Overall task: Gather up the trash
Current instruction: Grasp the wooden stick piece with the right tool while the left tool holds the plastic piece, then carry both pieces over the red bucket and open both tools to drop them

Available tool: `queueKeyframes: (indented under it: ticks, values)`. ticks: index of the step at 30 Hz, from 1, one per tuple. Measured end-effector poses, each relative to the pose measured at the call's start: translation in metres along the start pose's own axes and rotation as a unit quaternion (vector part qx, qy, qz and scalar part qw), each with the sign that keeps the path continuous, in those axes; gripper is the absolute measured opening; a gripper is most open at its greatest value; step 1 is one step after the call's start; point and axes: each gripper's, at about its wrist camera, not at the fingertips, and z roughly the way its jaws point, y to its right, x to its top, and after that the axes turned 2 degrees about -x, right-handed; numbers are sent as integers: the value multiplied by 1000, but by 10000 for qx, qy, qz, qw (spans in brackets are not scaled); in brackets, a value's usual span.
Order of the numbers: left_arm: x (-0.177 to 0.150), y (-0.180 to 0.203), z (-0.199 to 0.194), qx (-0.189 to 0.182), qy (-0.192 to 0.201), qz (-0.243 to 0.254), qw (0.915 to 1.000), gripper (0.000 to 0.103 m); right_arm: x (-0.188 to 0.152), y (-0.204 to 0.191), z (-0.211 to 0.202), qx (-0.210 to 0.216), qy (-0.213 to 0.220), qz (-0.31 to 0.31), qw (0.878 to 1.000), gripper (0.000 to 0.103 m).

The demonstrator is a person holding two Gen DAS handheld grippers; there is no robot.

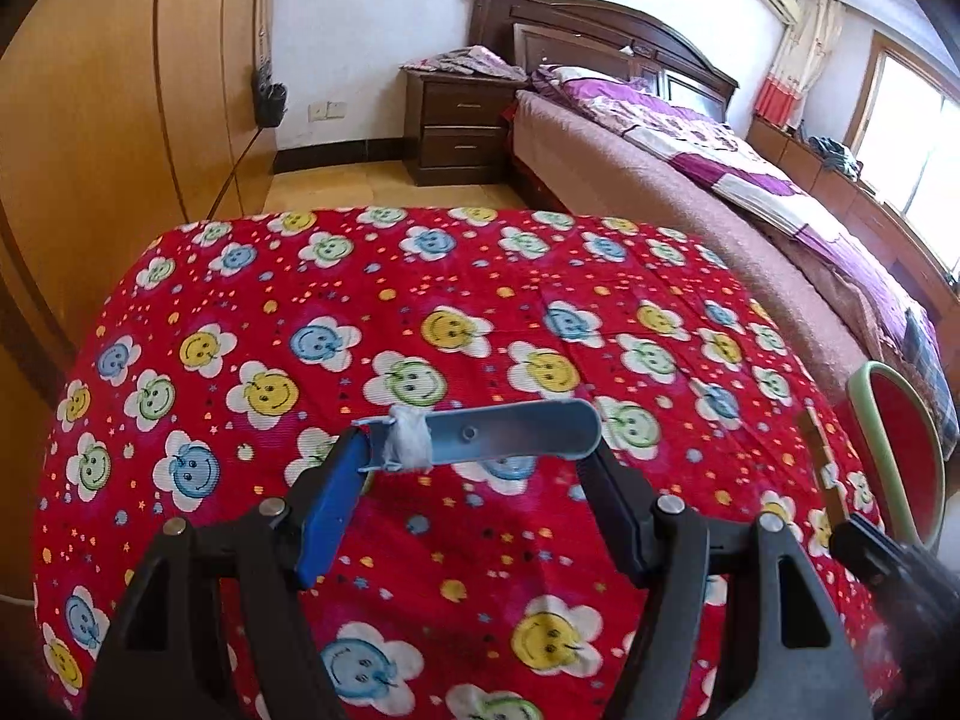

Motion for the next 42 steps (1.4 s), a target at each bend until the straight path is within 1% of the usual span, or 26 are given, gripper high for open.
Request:
queueKeyframes:
  ticks: [8,14,20,26,34,42]
  values:
    - [-5,33,-31,-225,149,314,9991,71,-12,35,-52,-236,415,400,9981,10]
    - [-15,70,-49,-600,93,523,9968,71,-21,60,-79,-318,634,680,9952,10]
    - [-26,116,-55,-972,-95,863,9915,71,-31,92,-104,-395,869,1019,9902,10]
    - [-33,160,-55,-1340,-252,1006,9855,71,-39,128,-122,-526,1035,1356,9839,10]
    - [-40,216,-50,-1512,-238,1385,9785,71,-46,174,-137,-782,1187,1704,9751,10]
    - [-43,261,-37,-1692,-266,1754,9695,71,-46,209,-130,-976,1192,1954,9685,10]
